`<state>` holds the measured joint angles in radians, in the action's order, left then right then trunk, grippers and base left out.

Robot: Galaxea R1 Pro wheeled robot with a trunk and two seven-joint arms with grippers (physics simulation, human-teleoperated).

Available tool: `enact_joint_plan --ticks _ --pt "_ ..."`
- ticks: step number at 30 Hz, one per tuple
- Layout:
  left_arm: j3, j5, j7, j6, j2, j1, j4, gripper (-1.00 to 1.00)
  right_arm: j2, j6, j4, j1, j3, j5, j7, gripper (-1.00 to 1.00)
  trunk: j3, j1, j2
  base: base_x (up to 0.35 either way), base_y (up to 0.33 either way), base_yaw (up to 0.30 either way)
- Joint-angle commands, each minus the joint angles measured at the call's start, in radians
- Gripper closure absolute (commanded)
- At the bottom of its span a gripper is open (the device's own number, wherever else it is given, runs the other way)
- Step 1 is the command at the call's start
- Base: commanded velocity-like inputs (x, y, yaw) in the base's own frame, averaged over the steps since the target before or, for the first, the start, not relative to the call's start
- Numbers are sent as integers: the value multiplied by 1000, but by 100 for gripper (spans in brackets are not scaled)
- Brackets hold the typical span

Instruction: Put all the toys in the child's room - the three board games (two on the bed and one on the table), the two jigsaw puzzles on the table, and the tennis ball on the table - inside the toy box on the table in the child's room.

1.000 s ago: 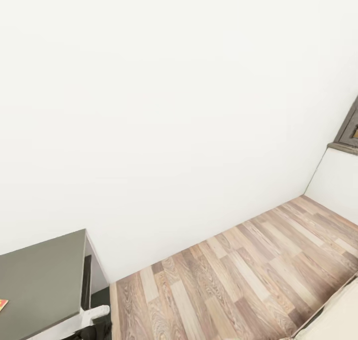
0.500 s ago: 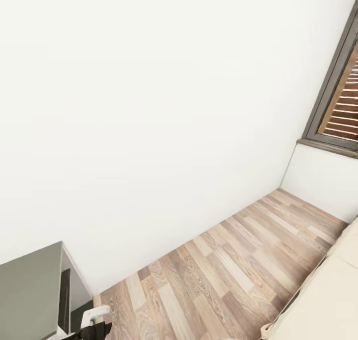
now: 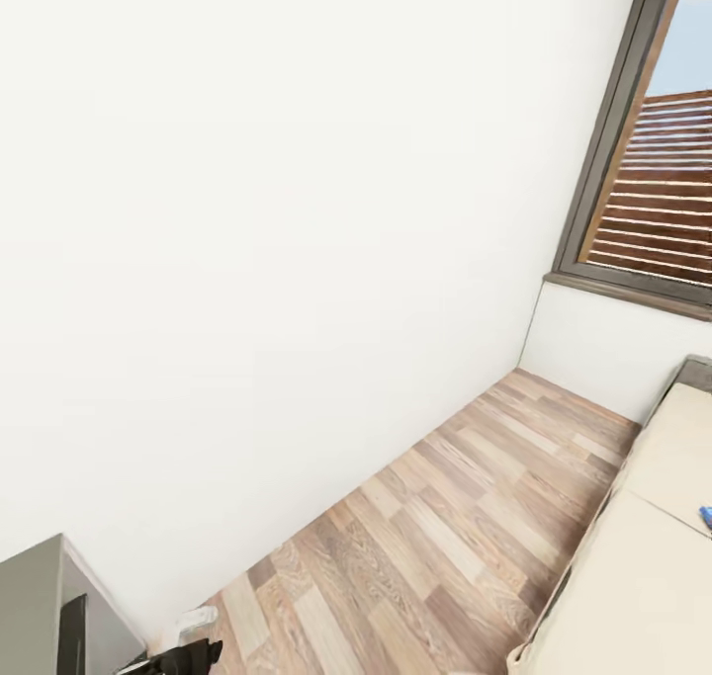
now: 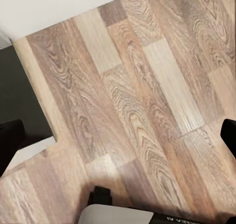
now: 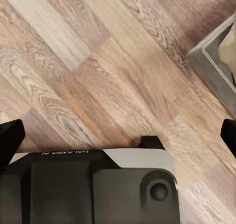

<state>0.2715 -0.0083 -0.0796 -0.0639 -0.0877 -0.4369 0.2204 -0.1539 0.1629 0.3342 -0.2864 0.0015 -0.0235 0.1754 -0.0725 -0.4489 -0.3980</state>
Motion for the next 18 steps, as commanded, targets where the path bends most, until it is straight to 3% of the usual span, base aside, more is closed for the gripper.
enact_joint_plan --ticks 1,11,18 --pt "8 -1 -6 -7 0 0 2 -100 -1 6 3 0 1 -3 4 -100 -1 -1 -2 262 167 -126" --pt "7 -1 -6 -7 0 0 2 -100 -3 9 6 -1 1 -3 5 -100 -4 -1 -2 267 101 -77" --pt "6 -1 -6 -7 0 1 2 -100 -3 10 6 -1 -1 -3 5 -100 -13 -1 -2 92 9 -127"
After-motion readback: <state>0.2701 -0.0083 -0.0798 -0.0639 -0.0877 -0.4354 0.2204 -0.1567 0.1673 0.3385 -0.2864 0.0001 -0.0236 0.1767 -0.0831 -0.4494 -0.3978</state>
